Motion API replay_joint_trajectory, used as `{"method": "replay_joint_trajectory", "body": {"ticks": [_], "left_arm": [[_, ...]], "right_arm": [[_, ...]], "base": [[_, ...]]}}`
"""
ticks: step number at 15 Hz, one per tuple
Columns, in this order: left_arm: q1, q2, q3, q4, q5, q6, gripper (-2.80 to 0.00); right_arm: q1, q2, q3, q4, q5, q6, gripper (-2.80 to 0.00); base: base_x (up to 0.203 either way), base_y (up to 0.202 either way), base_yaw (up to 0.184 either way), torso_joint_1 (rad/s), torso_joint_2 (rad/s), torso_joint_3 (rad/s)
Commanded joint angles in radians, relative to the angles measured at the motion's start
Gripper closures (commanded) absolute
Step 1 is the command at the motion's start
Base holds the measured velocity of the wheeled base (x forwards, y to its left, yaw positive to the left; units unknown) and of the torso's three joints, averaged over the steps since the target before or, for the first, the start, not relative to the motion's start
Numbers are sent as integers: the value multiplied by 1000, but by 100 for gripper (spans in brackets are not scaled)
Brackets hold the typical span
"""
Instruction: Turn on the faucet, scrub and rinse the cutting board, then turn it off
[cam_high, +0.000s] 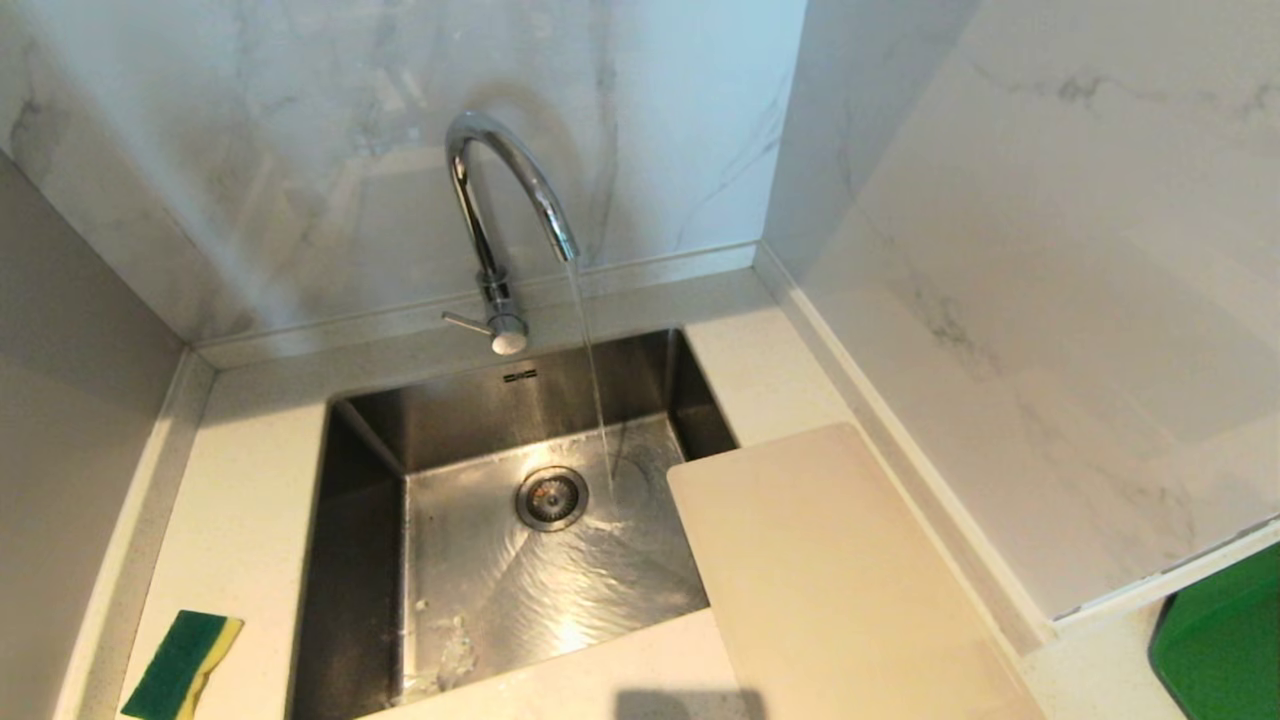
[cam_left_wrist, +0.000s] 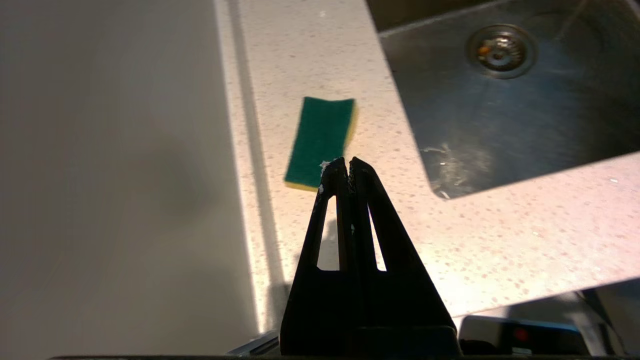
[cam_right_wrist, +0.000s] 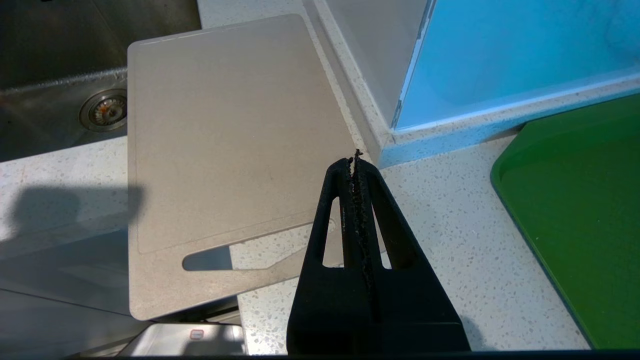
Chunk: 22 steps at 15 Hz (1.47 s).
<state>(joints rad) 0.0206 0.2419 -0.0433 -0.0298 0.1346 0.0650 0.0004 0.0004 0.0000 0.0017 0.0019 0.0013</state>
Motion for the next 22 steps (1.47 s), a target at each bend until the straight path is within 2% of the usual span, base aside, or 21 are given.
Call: {"method": "replay_joint_trajectory", "body": {"ticks": [1, 4, 7, 10, 22], "left_arm": [[-6, -75, 12, 10, -61, 1, 0], [-15, -231, 20, 59, -122, 16, 0], [-19, -240, 33, 60, -153, 7, 0], [-20, -240, 33, 58, -134, -61, 0], [-21, -239, 37, 37, -130, -76, 0]], "right_arm": [[0, -2, 0, 0, 0, 0, 0], [1, -2, 0, 0, 0, 0, 0], [0, -2, 0, 0, 1, 0, 0], [1, -2, 0, 0, 0, 0, 0], [0, 0, 0, 1, -2, 6, 0]], "base": [[0, 0, 0, 0, 0, 0], [0, 0, 0, 0, 0, 0], [0, 0, 0, 0, 0, 0], [0, 0, 0, 0, 0, 0], [0, 0, 0, 0, 0, 0]]}}
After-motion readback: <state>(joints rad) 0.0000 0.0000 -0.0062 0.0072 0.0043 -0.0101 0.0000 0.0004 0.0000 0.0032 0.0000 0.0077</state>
